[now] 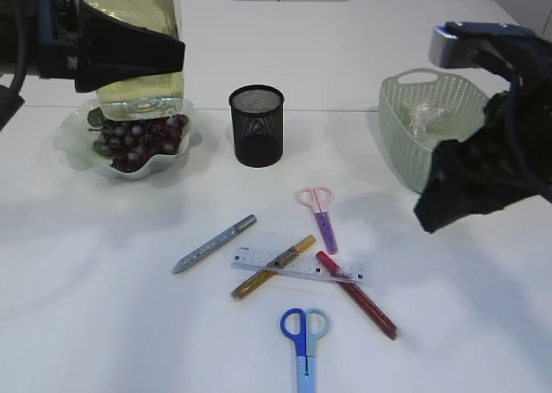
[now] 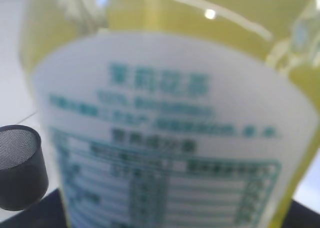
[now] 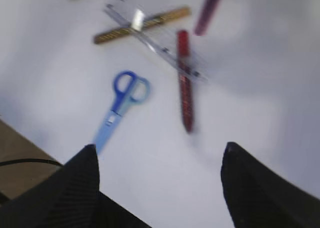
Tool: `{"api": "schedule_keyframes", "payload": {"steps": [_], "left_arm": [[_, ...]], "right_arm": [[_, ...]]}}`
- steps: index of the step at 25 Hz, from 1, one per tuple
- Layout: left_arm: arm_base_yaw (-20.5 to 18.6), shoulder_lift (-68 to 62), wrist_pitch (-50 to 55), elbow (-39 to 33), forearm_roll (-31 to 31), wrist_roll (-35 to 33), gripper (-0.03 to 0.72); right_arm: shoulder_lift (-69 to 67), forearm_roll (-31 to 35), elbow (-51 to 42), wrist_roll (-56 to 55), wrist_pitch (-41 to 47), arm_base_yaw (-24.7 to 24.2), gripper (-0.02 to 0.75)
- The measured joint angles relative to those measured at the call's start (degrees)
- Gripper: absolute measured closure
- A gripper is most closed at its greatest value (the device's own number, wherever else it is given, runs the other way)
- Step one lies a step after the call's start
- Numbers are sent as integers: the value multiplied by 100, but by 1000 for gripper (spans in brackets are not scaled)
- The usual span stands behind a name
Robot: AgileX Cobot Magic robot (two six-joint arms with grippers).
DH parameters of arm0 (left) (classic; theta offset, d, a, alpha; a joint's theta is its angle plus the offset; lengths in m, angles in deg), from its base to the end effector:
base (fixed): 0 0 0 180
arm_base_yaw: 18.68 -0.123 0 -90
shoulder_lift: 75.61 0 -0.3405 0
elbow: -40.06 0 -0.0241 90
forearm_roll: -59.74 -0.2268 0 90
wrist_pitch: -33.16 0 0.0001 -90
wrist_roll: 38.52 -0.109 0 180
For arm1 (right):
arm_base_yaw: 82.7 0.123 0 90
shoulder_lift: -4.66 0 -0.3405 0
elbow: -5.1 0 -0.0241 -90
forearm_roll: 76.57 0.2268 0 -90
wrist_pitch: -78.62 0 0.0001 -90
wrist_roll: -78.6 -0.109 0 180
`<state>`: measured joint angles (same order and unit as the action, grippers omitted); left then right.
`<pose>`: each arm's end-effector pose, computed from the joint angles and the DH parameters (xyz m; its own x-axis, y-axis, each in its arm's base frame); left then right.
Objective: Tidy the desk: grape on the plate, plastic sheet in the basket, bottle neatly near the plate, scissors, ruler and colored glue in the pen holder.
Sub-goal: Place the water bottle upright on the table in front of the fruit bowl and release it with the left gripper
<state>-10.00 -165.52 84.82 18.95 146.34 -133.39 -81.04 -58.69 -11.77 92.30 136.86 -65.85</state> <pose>0.2649 -0.1268 0.3757 -0.2733 0.1547 -0.9494 0.8566 0.4883 -0.1670 0.2193 0.0962 0.3381 -0.8683 -0.3345 -0.3662 -0.4298 0.8759 0.2192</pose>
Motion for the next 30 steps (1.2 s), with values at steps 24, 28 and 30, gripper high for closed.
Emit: {"api": "schedule_keyframes", "payload": {"steps": [24, 28, 30], "left_arm": [[-11, -2333, 123, 10, 1207, -3160, 257], [-101, -2853, 472, 19, 1246, -3463, 257], [-217, -3083, 605, 19, 1246, -3542, 257]], "right_arm": [[0, -3052, 0, -2140, 1059, 0, 246], [0, -3052, 0, -2137, 1108, 0, 246], [0, -3052, 0, -2137, 1122, 0, 246]]}}
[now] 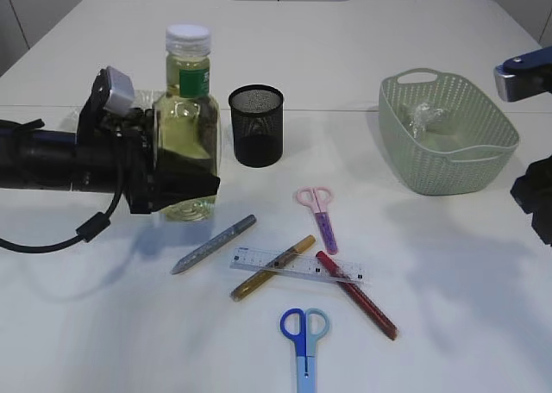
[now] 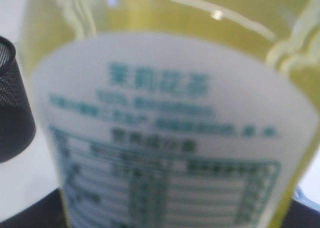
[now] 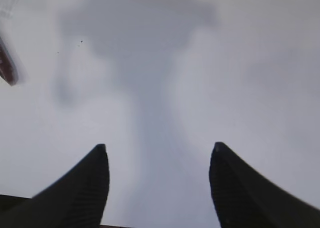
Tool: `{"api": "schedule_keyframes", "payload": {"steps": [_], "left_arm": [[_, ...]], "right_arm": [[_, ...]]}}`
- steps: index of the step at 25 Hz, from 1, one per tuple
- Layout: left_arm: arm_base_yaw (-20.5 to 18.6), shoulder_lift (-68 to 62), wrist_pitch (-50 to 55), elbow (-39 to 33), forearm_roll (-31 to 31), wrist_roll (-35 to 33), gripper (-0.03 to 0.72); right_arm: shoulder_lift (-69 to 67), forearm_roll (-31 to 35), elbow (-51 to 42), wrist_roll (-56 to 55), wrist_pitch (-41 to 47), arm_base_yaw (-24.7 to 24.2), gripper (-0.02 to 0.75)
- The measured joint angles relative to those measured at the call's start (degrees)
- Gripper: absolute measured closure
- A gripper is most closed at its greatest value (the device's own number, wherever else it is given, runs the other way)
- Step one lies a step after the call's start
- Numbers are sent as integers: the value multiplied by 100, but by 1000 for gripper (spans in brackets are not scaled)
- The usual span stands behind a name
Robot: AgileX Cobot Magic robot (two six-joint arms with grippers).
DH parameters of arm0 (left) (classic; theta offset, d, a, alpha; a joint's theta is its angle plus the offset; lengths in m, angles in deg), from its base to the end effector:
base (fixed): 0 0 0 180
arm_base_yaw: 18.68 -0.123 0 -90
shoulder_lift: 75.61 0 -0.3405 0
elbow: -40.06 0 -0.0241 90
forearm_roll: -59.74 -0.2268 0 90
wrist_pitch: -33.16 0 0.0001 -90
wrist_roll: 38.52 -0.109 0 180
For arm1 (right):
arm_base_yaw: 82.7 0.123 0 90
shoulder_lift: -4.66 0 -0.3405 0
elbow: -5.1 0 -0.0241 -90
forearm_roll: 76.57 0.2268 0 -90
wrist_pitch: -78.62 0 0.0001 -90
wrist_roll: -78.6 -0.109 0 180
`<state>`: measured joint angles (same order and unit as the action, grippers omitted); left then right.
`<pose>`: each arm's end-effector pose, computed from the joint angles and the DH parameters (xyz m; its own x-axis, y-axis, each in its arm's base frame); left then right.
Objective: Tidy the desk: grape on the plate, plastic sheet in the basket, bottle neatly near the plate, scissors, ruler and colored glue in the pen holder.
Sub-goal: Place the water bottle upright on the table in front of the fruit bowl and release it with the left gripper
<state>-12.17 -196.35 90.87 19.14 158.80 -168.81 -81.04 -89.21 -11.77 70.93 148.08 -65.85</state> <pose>0.3683 -0.1337 0.2161 -0.2674 0.2530 -0.9298 0.9022 0.4045 -0.1494 0.2138 0.0414 0.3312 -0.9594 -0.2340 -0.1577 -0.2022 0.9599 -0.1943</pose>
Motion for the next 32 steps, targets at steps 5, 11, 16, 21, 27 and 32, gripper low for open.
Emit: {"api": "schedule_keyframes", "payload": {"steps": [5, 11, 16, 21, 27, 32], "left_arm": [[-431, -446, 358, 64, 51, -332, 257], [-746, -707, 370, 99, 128, -647, 257], [-751, -921, 430, 110, 142, -964, 257], [-751, -1122, 430, 237, 154, -1161, 257], [-751, -1370, 444, 424, 173, -1319, 257], [-751, -1545, 432, 497, 173, -1330, 257]], "right_arm": [[13, 0, 0, 9, 28, 0, 246], [13, 74, 5, 9, 28, 0, 246], [13, 87, 28, 12, 32, 0, 246], [13, 96, 28, 22, 32, 0, 246], [13, 107, 28, 22, 32, 0, 246], [13, 107, 28, 22, 32, 0, 246]]}}
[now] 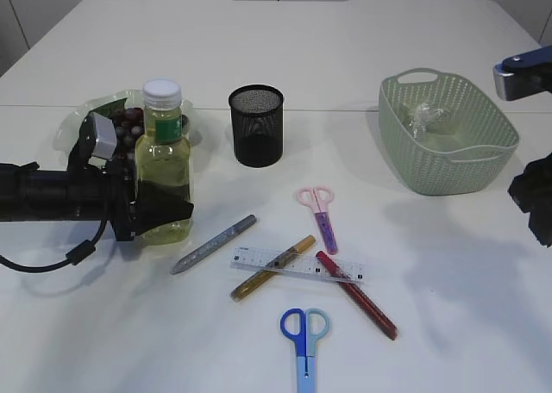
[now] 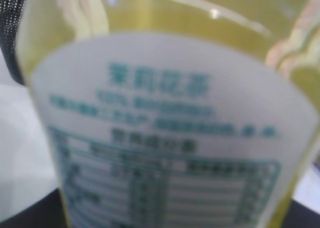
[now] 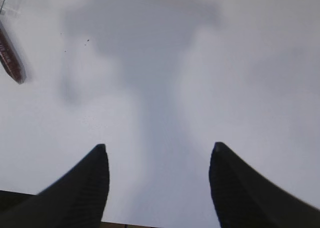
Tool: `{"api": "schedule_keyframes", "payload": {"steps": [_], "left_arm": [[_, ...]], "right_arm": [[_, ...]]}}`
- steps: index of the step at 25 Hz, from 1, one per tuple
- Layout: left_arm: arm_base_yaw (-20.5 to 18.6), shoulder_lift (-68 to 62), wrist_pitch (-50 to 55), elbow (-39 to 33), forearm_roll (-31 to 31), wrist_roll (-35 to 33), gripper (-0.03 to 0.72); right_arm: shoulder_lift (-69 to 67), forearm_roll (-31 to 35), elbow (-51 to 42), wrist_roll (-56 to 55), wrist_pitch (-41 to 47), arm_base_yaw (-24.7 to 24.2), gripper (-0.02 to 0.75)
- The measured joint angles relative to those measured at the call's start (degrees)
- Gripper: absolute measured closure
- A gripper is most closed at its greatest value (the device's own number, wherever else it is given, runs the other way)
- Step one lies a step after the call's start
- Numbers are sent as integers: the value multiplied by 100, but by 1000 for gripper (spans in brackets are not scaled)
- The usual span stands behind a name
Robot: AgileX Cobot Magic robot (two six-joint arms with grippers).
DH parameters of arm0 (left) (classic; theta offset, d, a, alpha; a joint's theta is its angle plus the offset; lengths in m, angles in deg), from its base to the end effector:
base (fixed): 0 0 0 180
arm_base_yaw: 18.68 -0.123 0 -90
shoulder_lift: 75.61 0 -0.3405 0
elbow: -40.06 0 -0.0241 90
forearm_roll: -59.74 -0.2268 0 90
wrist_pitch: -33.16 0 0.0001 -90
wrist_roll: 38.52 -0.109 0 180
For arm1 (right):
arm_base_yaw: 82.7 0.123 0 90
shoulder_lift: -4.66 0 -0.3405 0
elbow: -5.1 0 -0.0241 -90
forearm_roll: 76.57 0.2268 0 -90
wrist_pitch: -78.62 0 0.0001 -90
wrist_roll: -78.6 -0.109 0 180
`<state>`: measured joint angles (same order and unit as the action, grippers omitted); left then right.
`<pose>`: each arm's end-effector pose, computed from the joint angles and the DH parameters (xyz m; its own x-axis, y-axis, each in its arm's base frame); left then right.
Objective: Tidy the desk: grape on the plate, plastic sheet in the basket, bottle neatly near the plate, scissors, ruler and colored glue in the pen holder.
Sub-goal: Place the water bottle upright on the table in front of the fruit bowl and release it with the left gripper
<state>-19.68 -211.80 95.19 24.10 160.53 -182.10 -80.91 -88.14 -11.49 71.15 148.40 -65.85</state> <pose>0.4144 -0.0874 0.1327 -0.2506 0.2553 -0.9338 0.8902 0.4398 -0.1187 0.2128 0.0430 0.3324 -0.9603 -0.2300 -0.1576 -0.2016 0.9633 -0.1771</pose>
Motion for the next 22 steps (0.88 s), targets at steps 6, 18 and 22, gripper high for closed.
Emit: {"api": "schedule_keyframes", "payload": {"steps": [6, 18, 22], "left_arm": [[0, -3, 0, 10, 0, -12, 257], [0, -3, 0, 10, 0, -12, 180], [0, -3, 0, 10, 0, -12, 158]], "right_arm": [[0, 0, 0, 3, 0, 0, 246], [0, 0, 0, 81, 9, 0, 247], [0, 0, 0, 138, 9, 0, 247]]}}
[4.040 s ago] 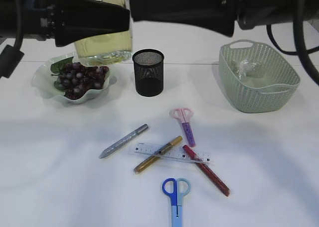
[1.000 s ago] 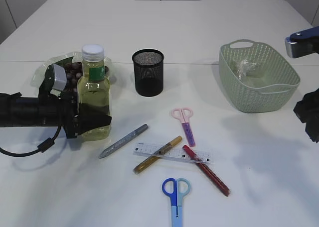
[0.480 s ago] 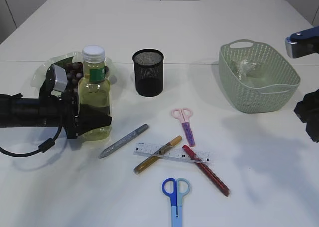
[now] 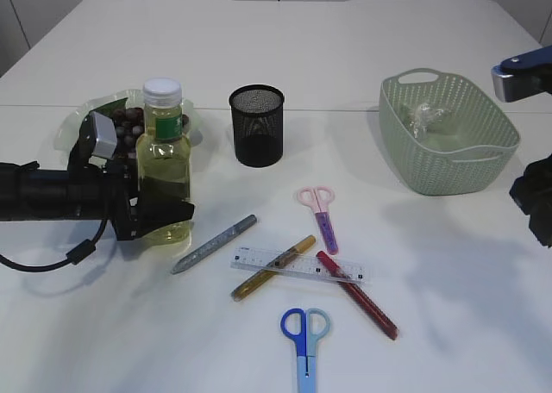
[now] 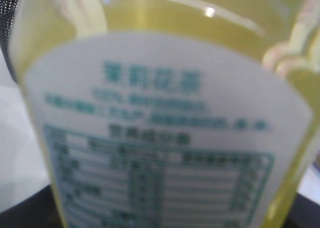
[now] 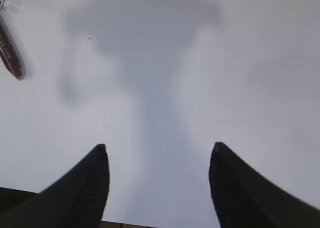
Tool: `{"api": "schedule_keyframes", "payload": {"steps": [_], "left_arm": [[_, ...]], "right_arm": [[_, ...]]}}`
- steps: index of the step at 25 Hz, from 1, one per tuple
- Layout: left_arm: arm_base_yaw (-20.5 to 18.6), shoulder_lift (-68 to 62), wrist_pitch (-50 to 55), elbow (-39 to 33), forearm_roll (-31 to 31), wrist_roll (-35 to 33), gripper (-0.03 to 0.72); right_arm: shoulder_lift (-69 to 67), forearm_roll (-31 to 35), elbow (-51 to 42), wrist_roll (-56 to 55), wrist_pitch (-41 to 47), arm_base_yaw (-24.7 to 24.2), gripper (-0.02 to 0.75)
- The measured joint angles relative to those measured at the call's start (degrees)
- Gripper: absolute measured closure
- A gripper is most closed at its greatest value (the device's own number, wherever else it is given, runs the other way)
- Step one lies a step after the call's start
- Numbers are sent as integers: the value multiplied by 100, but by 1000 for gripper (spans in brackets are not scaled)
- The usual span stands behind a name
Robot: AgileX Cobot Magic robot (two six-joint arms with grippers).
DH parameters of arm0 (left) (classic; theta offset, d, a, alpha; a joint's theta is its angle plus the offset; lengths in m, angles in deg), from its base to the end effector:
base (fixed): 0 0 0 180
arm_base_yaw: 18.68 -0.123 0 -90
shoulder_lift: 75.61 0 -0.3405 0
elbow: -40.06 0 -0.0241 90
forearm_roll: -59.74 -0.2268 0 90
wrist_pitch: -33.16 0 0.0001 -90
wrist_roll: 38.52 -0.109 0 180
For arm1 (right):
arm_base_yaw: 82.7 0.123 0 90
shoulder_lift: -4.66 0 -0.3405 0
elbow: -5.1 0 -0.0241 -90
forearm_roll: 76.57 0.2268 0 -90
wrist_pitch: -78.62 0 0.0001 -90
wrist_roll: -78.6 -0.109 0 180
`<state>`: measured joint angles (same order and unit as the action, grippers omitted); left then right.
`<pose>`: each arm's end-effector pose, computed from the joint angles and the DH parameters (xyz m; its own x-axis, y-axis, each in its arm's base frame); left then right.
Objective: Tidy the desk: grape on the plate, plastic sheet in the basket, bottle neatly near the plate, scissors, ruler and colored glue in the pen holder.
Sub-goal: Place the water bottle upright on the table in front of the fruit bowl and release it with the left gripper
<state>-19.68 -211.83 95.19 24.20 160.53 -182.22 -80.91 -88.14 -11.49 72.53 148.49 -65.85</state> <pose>0.4147 -0.0874 0.1328 -0.2476 0.2562 -0.9344 0.8909 0.4392 -0.1156 0.2126 0.0429 0.3323 -0.9555 -0.2529 -0.1518 -0.2246 0.9575 -0.1810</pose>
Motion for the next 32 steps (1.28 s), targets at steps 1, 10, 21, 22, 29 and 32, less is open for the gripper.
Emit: {"api": "schedule_keyframes", "payload": {"steps": [1, 10, 21, 22, 29, 32], "left_arm": [[0, 0, 0, 0, 0, 0, 156], [0, 300, 259, 26, 94, 14, 59], [0, 473, 312, 26, 152, 108, 20], [0, 559, 312, 26, 152, 108, 21], [0, 1372, 321, 26, 152, 121, 26], [0, 1699, 334, 26, 152, 175, 31]], "right_arm": [[0, 0, 0, 0, 0, 0, 247], [0, 0, 0, 68, 0, 0, 247], [0, 0, 0, 105, 0, 0, 247], [0, 0, 0, 105, 0, 0, 247], [0, 0, 0, 128, 0, 0, 247], [0, 0, 0, 128, 0, 0, 248]]}}
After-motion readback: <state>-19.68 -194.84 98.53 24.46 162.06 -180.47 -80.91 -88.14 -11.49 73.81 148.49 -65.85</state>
